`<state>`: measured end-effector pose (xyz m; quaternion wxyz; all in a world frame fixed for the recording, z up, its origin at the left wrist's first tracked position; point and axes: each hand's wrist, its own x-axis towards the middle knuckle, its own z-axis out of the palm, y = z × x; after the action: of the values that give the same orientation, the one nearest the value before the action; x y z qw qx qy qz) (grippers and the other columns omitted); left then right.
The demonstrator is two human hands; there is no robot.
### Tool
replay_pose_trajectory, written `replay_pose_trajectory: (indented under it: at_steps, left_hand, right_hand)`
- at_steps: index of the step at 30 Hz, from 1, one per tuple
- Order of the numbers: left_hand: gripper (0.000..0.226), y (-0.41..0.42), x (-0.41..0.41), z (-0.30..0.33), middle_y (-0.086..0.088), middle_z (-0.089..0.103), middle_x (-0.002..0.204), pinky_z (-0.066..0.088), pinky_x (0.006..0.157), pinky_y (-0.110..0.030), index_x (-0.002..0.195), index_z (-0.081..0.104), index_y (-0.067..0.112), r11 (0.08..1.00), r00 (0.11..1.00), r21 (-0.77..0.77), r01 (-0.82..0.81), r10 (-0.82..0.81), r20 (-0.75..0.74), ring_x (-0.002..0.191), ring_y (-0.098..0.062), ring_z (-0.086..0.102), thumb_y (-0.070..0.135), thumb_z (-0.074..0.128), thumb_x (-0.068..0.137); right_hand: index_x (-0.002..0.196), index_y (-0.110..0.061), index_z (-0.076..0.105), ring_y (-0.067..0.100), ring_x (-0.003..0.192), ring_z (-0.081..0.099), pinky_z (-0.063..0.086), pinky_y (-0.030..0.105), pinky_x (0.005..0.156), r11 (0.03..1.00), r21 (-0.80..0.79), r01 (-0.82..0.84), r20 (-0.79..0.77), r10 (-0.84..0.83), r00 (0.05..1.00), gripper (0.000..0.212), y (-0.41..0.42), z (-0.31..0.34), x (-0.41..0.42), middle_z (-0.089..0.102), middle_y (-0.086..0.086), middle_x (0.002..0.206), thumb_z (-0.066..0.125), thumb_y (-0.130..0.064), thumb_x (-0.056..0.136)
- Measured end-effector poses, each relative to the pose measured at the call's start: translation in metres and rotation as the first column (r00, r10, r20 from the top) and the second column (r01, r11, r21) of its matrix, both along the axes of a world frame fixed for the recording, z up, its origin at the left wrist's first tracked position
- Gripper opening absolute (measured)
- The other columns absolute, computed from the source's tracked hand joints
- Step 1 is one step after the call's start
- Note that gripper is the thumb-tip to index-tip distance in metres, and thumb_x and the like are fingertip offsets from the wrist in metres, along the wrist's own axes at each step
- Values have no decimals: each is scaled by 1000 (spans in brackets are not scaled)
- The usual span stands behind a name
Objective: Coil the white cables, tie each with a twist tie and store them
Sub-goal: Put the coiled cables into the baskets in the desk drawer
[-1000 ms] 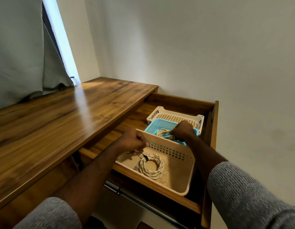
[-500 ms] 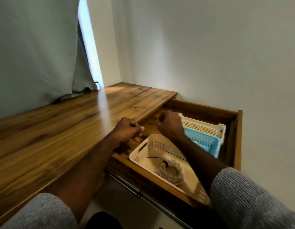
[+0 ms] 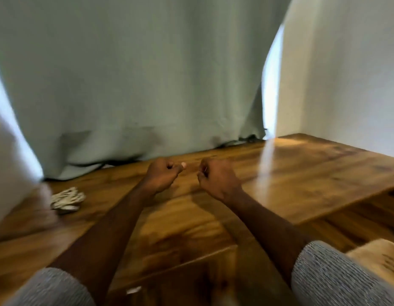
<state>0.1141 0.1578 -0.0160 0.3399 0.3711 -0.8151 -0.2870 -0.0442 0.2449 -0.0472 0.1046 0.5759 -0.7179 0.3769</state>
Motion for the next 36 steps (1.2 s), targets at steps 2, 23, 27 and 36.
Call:
replay_pose_trajectory:
  at_steps: [2, 23, 27, 36]
  left_hand:
    - [49, -29, 48, 1, -5, 40, 46, 32, 53, -29, 54, 47, 15, 995, 995, -3, -100, 100, -9, 42, -17, 39, 39, 64, 93]
    - [48, -157, 292, -48, -10, 63, 61, 40, 50, -23, 67, 63, 3, 808, 816, 170, -564, 577, -34, 52, -22, 56, 30, 48, 103]
    - [47, -169, 291, -55, -14, 62, 60, 44, 51, -30, 67, 64, 1, 801, 815, 247, -546, 576, -65, 51, -25, 56, 29, 51, 101]
    - [43, -168, 276, -57, -14, 62, 63, 44, 51, -29, 68, 65, 2, 786, 799, 306, -537, 590, -117, 51, -24, 55, 26, 50, 101]
  right_hand:
    - [86, -21, 66, 28, 86, 65, 56, 39, 77, 995, 24, -100, -2, 100, 995, 11, -38, 0, 41, 71, 5, 86, 60, -29, 86]
    - [94, -10, 78, 25, 99, 70, 57, 35, 88, 852, 241, -465, 228, 416, 880, 14, -264, 8, 252, 77, 10, 101, 66, -13, 89]
    - [103, -10, 76, 25, 102, 70, 59, 36, 84, 760, 468, -452, 142, 440, 887, 22, -281, 16, 266, 74, 10, 109, 78, -21, 84]
    - [101, -3, 77, 24, 93, 73, 62, 37, 80, 758, 559, -336, 107, 337, 936, 43, -280, 10, 254, 75, 11, 101, 92, -28, 69]
